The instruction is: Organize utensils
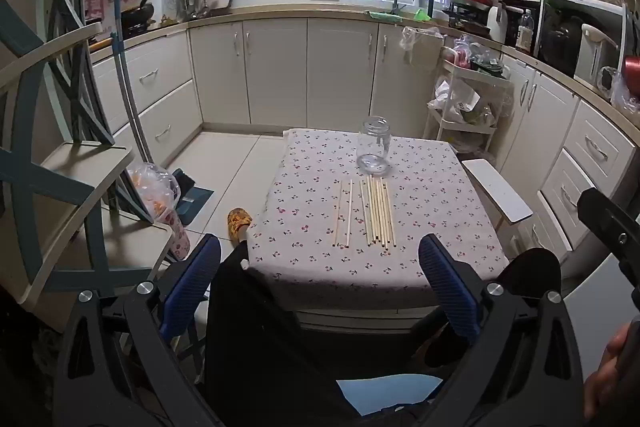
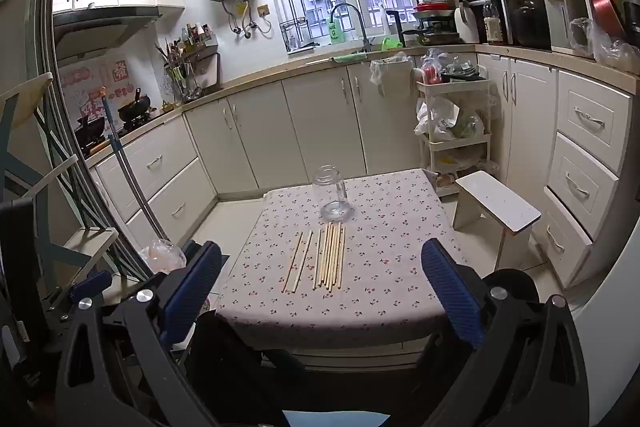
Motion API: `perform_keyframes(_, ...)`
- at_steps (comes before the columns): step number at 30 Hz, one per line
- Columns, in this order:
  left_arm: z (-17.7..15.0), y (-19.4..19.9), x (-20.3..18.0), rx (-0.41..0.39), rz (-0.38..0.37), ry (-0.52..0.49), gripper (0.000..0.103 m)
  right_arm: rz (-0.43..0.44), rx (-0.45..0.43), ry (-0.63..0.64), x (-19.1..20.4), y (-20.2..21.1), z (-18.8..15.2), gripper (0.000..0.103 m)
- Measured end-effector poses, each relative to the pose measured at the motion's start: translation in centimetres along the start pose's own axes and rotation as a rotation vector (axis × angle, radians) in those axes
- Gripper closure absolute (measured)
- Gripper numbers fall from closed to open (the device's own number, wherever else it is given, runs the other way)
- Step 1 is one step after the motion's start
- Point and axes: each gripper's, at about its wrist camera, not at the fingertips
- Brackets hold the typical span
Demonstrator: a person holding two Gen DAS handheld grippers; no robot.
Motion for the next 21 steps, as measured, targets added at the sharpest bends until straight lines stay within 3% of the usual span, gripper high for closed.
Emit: perform_keyframes(21,-0.32,-0.08,-0.10,0.001,0.003,-0.003,0.008,0.001,0.004,-0.012,-0.05,0.07,-0.24,0.007)
Point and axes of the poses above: each gripper's, at about its wrist camera, not at the fingertips, and y roughly against the way its jaws point, x to its left, z to its top, and after that the axes turned 13 degrees about z, right-handed
